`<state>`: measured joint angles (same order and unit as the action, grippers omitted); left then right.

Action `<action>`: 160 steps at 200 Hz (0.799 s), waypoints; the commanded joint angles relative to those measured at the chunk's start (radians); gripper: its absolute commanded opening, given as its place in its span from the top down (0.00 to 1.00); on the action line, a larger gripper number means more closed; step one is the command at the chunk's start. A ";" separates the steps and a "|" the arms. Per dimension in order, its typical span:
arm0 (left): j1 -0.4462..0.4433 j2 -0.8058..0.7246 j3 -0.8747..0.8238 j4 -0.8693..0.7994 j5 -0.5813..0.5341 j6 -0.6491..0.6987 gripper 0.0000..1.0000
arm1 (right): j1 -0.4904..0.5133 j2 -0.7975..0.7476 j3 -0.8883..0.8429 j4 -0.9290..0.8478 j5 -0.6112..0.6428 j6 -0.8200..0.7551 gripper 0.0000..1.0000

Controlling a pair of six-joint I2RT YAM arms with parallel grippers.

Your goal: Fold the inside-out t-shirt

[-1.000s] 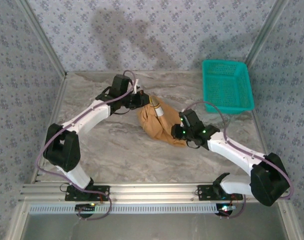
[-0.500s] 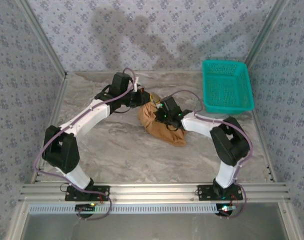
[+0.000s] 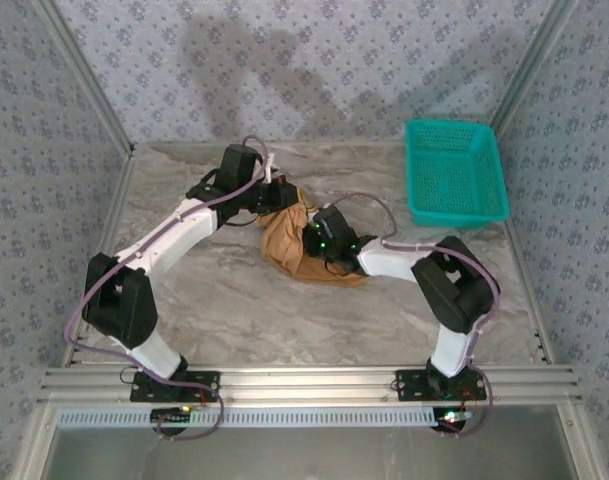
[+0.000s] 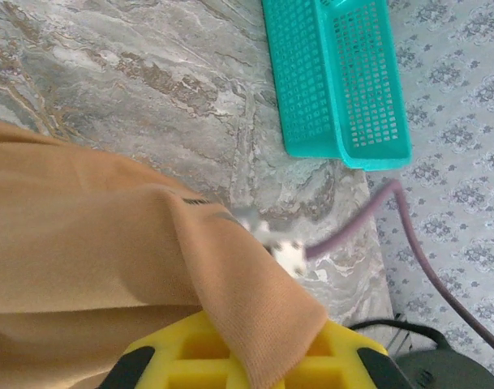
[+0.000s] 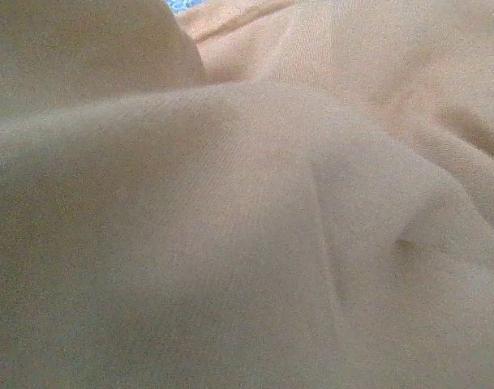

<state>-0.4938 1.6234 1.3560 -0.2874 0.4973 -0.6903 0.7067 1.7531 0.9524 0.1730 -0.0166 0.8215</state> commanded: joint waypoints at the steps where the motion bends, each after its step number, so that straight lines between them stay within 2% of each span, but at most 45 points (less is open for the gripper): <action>1: 0.017 0.001 0.027 0.008 -0.001 0.009 1.00 | 0.004 -0.129 -0.051 -0.030 0.058 -0.041 0.51; 15: 0.022 0.010 0.027 0.010 -0.003 0.008 1.00 | 0.005 -0.193 -0.080 -0.059 0.081 -0.065 0.56; 49: 0.021 0.030 0.022 0.023 0.000 -0.006 1.00 | 0.019 -0.282 -0.116 -0.067 0.079 -0.090 0.57; 82: 0.021 0.043 0.030 0.021 0.001 -0.008 1.00 | 0.051 -0.280 -0.095 -0.055 0.068 -0.104 0.57; 118: 0.021 0.039 0.030 0.019 0.001 -0.008 1.00 | 0.053 -0.201 -0.032 -0.058 0.065 -0.106 0.58; 134: 0.021 0.036 0.029 0.016 0.000 -0.008 1.00 | 0.046 -0.151 0.007 -0.065 0.061 -0.104 0.70; 154: 0.024 0.035 0.034 0.003 0.001 0.000 1.00 | 0.040 -0.118 0.035 -0.072 0.058 -0.101 0.89; 160: 0.026 0.034 0.036 -0.002 0.001 0.003 1.00 | 0.039 -0.119 0.037 -0.074 0.052 -0.099 0.97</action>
<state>-0.4747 1.6588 1.3571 -0.2878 0.4973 -0.6937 0.7540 1.6127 0.9451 0.1295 0.0376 0.7204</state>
